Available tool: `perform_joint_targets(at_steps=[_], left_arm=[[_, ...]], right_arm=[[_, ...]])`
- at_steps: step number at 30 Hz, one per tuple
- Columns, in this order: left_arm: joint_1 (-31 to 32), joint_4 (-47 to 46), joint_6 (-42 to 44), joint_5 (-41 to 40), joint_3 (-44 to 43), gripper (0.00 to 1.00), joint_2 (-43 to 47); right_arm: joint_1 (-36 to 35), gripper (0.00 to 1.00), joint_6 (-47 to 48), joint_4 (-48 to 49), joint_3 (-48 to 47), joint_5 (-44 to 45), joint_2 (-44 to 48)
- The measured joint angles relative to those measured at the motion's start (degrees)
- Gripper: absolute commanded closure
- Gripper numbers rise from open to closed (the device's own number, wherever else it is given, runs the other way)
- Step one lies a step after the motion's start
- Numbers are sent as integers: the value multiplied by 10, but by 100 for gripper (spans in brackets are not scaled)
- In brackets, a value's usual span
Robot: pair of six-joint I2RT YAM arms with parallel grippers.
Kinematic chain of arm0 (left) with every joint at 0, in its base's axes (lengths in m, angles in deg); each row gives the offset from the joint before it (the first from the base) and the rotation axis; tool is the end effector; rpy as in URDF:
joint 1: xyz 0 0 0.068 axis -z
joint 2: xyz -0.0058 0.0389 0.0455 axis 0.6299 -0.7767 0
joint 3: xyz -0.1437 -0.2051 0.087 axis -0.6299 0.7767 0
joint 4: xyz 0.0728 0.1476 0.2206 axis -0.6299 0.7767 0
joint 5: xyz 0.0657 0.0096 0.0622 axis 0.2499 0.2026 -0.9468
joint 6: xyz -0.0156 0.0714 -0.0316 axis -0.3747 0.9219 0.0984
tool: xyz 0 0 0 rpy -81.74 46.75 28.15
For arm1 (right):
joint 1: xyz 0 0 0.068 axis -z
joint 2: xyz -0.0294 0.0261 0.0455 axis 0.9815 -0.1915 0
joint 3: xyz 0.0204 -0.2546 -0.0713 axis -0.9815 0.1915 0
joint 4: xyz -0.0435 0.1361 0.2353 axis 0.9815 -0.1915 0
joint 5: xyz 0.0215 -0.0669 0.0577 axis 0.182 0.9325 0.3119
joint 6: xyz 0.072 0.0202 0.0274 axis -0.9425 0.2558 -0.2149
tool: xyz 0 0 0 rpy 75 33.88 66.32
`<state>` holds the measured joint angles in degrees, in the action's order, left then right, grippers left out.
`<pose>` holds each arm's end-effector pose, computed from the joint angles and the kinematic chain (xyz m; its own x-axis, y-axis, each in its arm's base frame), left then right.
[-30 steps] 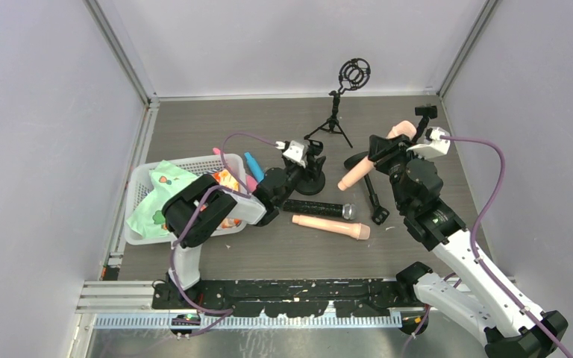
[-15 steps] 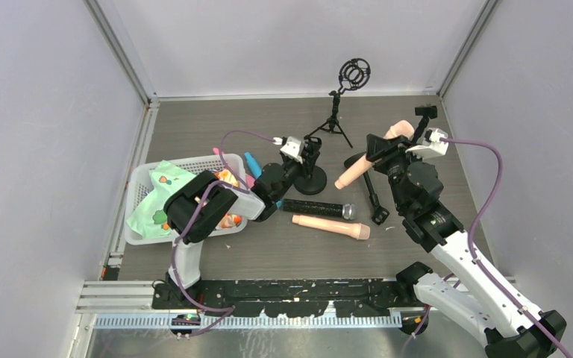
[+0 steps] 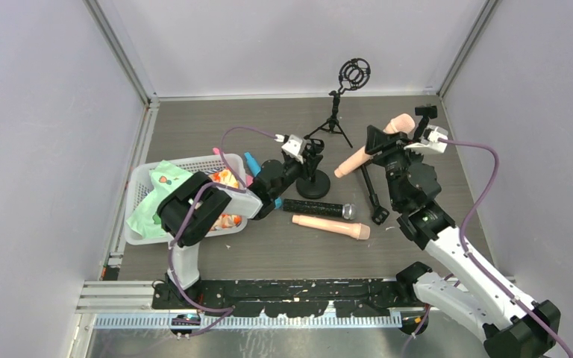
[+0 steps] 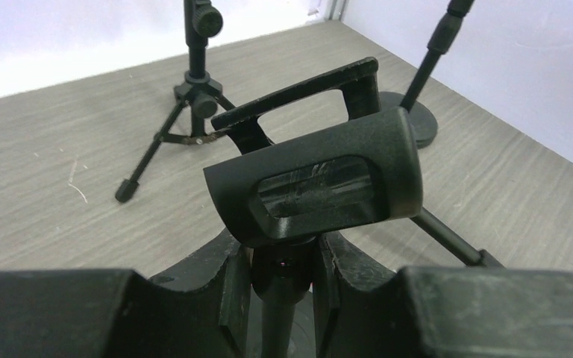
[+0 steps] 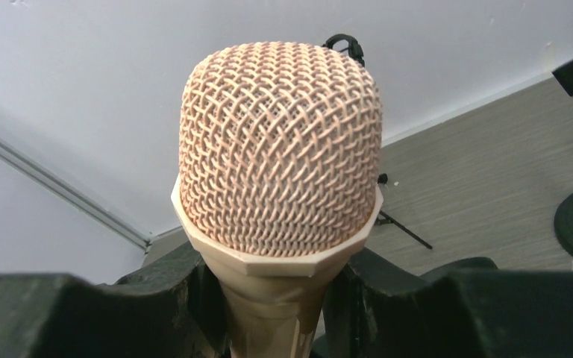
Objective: Attach the microphones to the stand
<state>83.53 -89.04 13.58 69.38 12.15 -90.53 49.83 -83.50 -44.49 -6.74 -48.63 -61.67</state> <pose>0.3116 -0.3015 0.1720 -0.0695 -0.2096 -0.9753 0.6646 0.7194 -0.2020 0.2237 0.0874 0.3493 0.1053 0.5637 -0.8192 -0.0833 0.8259 0.5576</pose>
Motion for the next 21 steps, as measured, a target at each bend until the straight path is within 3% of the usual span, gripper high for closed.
perform_joint_targets(at_steps=[10,21], left_arm=[[1,56,-92,8,10,100,38],[1,76,-131,-11,11,100,48]], right_arm=[[0,99,79,183,9,-14,-94],[0,99,134,338,1,-72,-216]])
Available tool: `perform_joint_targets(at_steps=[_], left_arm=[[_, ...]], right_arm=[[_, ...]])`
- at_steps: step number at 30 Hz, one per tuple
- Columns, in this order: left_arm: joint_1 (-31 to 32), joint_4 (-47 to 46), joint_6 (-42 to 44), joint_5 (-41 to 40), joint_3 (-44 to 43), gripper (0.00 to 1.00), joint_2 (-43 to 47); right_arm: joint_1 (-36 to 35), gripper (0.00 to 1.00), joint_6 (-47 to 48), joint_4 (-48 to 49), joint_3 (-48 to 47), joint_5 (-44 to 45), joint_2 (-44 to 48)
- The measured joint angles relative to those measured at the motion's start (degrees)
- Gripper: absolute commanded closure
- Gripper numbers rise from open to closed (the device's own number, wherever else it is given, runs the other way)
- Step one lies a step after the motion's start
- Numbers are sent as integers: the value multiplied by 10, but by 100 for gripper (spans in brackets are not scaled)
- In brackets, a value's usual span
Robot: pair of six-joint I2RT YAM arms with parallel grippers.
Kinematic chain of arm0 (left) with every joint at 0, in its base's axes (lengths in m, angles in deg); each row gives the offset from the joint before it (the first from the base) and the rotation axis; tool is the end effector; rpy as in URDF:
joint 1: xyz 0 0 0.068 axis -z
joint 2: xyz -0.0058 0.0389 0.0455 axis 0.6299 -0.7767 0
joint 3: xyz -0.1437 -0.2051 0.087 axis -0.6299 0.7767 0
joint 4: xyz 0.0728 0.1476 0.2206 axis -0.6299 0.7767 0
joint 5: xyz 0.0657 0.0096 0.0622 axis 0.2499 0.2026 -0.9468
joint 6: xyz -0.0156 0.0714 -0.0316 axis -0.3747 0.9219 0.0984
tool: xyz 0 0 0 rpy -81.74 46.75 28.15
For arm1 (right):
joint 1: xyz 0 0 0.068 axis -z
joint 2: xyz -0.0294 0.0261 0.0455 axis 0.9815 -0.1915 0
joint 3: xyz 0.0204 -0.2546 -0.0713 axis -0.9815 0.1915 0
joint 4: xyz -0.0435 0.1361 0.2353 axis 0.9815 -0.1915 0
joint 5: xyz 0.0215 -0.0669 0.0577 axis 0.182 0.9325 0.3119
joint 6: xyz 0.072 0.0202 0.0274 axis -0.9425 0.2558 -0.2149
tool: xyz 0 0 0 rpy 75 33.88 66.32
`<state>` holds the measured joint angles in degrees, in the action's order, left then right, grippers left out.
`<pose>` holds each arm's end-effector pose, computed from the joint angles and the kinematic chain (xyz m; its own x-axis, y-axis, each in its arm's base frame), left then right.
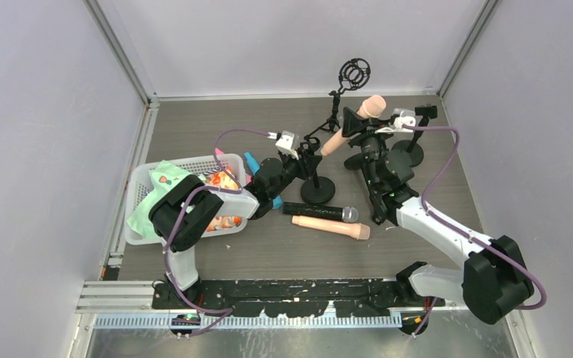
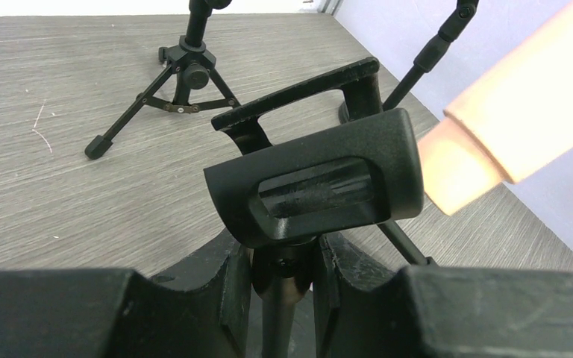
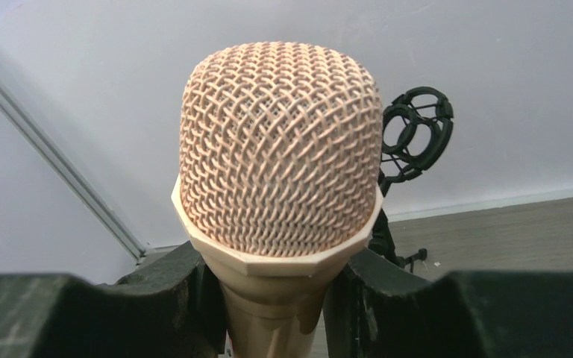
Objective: Attach the microphones to the stand
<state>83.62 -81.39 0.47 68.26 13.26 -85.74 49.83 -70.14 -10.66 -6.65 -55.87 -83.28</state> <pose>0.3066 -0.2955 0.1808 -0.2577 -0.3282 -0.9088 0.5986 0.6841 -0.4168 0.2804 0.1280 0.3312 0.2519 0.4475 -0.8581 -0.2438 0.8874 0.3913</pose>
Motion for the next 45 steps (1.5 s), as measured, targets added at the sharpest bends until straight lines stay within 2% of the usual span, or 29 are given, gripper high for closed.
perform_joint_targets(at_steps=[14,26,37,45], left_arm=[[0,5,-8,-10,0,100,2],[0,4,-13,-12,0,100,2],[0,11,-12,-10,-4,100,2],[-1,27,-19,-14,-12,100,3]], right_arm=[[0,99,16,72,-45,-53,-31],[0,99,2,86,-47,-63,-81],[-13,99,7,103,-38,-77,-91],[-47,99,55,151,6,-64,-93]])
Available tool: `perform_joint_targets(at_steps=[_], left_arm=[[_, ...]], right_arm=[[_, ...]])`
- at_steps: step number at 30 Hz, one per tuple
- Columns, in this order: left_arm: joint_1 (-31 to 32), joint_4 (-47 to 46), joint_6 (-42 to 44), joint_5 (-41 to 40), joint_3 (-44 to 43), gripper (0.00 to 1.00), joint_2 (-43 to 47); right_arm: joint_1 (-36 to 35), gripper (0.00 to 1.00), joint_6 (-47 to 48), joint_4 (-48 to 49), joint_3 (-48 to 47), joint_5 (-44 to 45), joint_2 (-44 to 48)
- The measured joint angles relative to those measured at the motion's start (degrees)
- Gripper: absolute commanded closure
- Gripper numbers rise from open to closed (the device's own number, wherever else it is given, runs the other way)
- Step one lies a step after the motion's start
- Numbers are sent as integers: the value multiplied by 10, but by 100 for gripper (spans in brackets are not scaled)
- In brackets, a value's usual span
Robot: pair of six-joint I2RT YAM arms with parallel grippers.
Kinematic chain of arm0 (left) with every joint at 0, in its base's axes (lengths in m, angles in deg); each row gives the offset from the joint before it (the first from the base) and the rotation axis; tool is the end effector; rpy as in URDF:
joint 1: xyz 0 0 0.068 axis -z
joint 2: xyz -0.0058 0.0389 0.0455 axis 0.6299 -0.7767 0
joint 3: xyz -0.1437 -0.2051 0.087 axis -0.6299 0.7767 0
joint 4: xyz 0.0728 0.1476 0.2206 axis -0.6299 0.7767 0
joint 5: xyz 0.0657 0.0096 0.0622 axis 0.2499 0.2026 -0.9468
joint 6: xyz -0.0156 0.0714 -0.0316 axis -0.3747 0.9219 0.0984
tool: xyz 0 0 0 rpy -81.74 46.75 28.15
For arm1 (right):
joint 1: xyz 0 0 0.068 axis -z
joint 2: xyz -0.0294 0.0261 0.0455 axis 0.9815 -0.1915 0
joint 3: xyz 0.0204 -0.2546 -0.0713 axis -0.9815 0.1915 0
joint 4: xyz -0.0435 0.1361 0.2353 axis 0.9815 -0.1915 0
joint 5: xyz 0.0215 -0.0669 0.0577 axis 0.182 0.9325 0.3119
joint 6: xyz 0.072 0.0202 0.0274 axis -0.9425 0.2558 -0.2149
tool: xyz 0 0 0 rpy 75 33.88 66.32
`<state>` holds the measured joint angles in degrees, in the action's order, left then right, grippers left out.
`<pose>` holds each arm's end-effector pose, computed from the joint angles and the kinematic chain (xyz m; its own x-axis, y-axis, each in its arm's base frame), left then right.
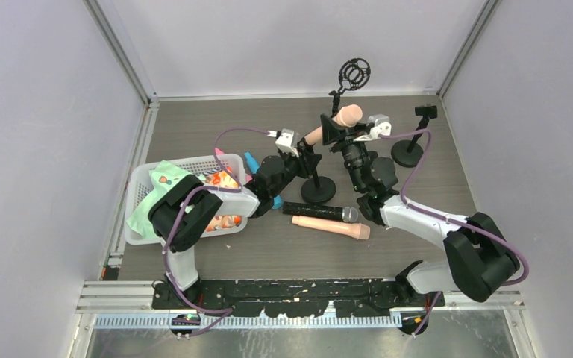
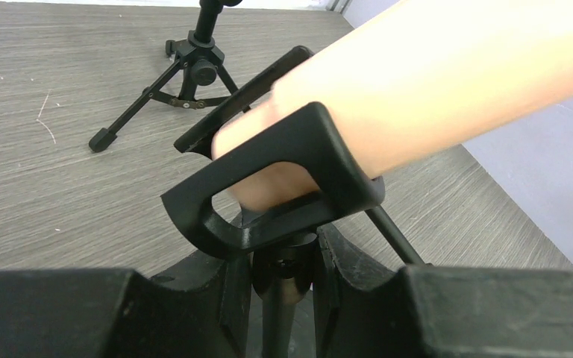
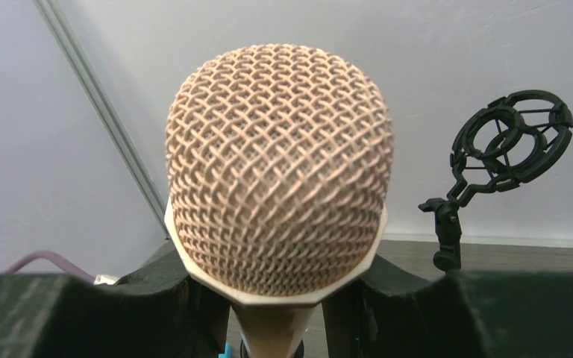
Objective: Attach the microphones to the stand
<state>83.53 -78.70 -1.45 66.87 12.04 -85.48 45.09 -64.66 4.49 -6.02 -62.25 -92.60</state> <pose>0.3106 -0.2963 0.1832 -0.2822 -0.3451 -0.8951 0.5652 0.6942 -0.4458 0.2823 0.1685 0.3132 0.2899 0.4214 -0.8593 -0.4145 0.8645 0.2842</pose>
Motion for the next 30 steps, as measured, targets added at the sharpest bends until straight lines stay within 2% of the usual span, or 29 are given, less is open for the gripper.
perform_joint_targets(at_steps=[9,19,30], left_arm=[[0,13,2,2,-7,100,0],[17,9,74,-7,-7,100,0],[20,5,102,-5,-5,100,0]], right_arm=[[-32,99,32,44,23,46,-17],[-38,99,29,-51,4,78,13],[-38,99,18,-66,-1,81,-3]])
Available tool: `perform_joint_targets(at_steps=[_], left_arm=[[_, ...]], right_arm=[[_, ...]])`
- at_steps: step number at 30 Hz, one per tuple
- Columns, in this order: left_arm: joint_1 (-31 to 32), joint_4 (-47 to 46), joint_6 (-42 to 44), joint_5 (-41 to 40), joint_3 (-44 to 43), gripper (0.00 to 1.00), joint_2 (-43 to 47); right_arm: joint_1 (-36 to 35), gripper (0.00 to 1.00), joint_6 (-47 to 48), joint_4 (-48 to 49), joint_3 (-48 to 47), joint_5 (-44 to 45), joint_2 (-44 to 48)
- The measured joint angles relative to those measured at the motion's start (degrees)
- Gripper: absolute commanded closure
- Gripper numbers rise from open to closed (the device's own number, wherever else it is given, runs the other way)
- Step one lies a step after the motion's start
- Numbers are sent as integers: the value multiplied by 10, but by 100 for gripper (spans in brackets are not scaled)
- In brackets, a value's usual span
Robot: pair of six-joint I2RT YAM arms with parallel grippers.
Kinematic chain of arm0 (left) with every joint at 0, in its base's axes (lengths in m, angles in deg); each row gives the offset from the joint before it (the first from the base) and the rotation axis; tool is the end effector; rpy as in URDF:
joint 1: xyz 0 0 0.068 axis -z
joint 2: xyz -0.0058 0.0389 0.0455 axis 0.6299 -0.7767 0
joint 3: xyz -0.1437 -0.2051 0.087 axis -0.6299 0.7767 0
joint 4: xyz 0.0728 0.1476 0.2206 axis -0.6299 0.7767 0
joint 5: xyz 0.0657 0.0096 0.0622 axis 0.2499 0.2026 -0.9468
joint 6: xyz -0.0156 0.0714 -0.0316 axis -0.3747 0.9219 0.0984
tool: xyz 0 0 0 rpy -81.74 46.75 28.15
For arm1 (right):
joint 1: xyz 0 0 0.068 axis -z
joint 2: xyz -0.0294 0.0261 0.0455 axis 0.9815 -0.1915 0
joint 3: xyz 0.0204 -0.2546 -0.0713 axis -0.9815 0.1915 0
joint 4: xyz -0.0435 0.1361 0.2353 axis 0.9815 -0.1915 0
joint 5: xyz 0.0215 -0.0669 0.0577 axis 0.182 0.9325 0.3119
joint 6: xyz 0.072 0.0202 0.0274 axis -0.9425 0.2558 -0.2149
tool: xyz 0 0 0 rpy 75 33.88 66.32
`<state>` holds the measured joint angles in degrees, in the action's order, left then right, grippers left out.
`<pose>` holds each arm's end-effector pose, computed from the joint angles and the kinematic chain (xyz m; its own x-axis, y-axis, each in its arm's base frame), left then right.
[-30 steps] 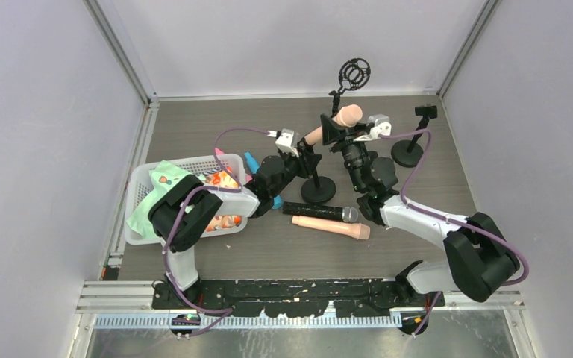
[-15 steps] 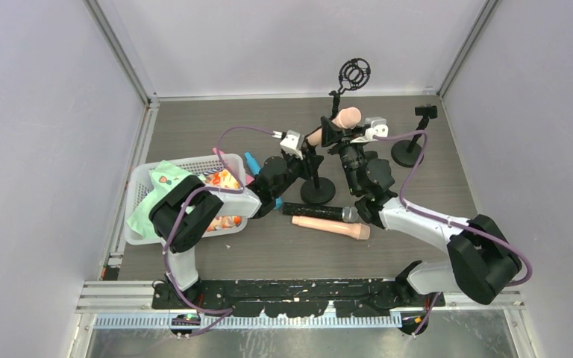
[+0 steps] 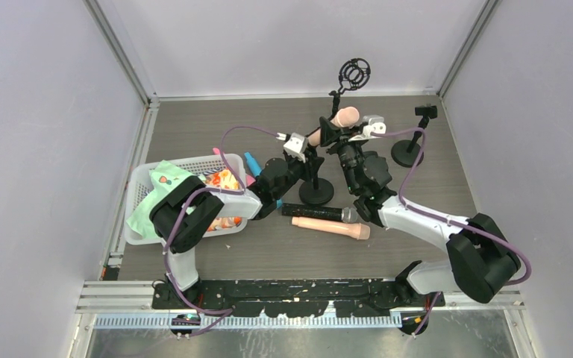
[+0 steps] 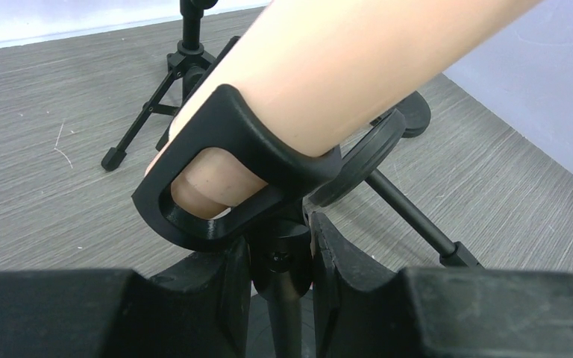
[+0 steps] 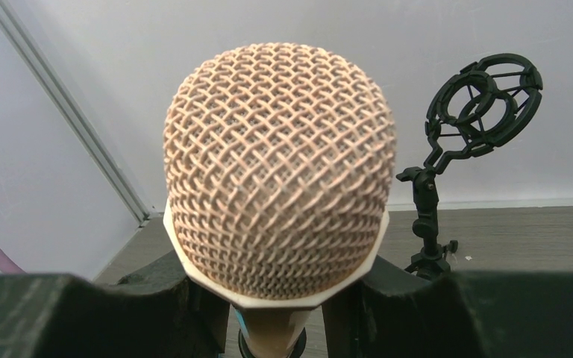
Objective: Attach the microphones to the stand
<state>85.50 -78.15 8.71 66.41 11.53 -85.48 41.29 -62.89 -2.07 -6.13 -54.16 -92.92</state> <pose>0.3017 -0.3075 0.1849 -0.1842 -0.2119 -0.9598 0.6254 0.7281 -0.2808 0.2797 0.1823 0.2963 0.2131 0.3560 -0.9099 -0.3137 0.9069 0.2813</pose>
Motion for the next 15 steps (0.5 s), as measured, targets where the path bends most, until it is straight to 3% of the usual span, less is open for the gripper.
perform_joint_targets(at_steps=[15], left_arm=[[1,-10,22,5,8,100,0]], right_arm=[[-1,99,-10,-103,-56,-4,-24]])
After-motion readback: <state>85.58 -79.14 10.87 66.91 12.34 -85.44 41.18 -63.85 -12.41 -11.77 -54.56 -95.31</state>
